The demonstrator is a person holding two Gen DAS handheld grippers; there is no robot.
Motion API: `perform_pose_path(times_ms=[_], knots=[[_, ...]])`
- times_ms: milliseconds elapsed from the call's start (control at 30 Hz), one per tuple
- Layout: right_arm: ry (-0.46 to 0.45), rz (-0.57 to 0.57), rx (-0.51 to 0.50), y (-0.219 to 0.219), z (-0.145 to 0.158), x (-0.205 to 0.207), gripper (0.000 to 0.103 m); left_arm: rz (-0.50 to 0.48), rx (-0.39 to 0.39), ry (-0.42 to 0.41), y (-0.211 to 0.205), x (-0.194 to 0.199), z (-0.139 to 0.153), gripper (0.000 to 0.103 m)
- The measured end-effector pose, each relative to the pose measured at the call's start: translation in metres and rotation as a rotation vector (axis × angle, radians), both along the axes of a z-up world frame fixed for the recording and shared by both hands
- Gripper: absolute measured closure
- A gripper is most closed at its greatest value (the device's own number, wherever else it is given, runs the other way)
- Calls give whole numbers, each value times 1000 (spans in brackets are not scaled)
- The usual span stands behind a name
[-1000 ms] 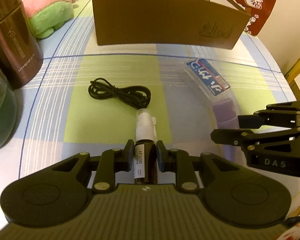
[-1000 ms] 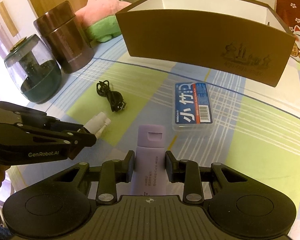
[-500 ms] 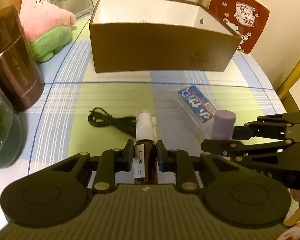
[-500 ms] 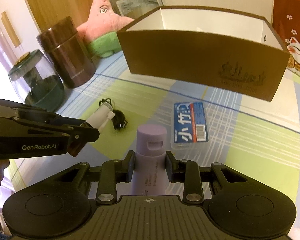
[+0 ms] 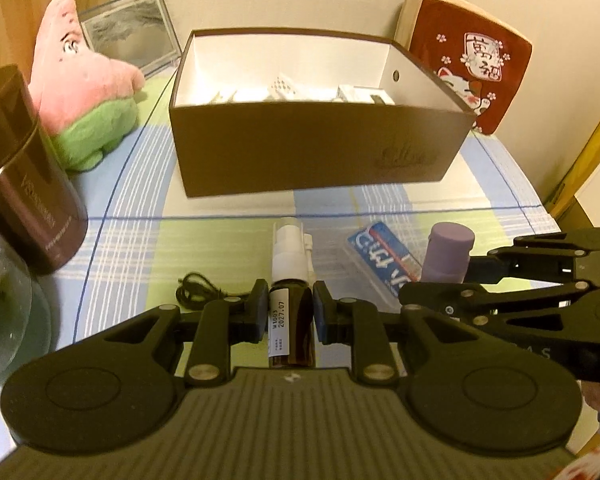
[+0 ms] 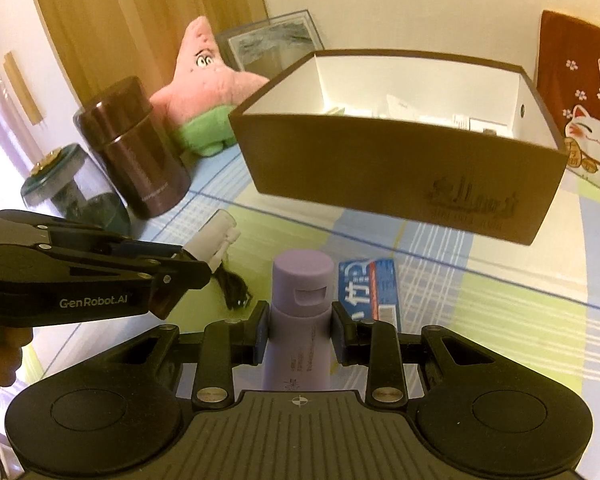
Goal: Organize rigid objects
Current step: 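Carry the spray bottle and lavender tube over the brown box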
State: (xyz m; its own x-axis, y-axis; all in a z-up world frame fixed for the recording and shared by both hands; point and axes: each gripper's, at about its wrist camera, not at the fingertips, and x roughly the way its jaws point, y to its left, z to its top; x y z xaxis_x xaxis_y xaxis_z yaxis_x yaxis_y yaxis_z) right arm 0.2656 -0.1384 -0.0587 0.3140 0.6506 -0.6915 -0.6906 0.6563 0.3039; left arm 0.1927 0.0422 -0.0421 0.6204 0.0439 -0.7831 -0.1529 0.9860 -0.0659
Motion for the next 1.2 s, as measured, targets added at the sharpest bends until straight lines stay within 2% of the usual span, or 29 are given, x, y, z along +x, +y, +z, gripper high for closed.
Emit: perform_pose_path(times_ms=[467, 1200], knots=[[-45, -55, 41, -8, 26, 39, 74, -21, 33, -82, 2, 43, 28, 84], [-166, -123, 150, 5, 89, 136, 74, -53, 78, -195, 15, 136, 71, 84]])
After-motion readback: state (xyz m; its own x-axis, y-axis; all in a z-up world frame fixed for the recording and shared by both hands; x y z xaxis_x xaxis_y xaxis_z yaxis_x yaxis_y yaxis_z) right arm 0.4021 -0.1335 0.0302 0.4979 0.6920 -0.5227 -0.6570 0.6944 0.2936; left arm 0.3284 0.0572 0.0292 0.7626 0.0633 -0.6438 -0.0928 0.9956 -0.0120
